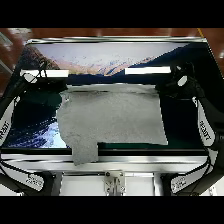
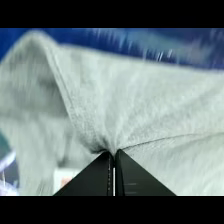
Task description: Fold the shirts.
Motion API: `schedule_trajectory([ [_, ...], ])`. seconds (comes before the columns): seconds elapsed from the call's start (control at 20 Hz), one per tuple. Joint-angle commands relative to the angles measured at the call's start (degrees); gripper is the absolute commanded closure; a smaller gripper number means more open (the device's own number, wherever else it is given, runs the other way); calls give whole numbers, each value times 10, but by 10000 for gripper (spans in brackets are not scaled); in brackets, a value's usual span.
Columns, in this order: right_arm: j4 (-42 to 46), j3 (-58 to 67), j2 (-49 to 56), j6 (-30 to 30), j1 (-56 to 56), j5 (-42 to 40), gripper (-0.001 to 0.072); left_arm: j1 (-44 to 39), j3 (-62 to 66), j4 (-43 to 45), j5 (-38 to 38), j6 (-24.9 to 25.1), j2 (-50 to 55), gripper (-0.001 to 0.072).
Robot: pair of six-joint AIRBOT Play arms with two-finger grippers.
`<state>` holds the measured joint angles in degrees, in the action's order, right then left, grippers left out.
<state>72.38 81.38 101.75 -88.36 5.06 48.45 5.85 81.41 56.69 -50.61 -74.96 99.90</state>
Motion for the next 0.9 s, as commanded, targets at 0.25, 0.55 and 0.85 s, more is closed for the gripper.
schedule_trajectory([
  [0.25, 89, 0, 7, -71, 4, 109, 655, 48, 1, 42, -181, -19, 10, 670],
  [0.55, 29, 1, 23, -69, -1, 113, 630, 46, 3, 39, -189, -23, 14, 330],
  [0.85, 59, 12, -129, 21, 5, 218, 125, 100, 61, 75, -388, -53, -22, 96],
])
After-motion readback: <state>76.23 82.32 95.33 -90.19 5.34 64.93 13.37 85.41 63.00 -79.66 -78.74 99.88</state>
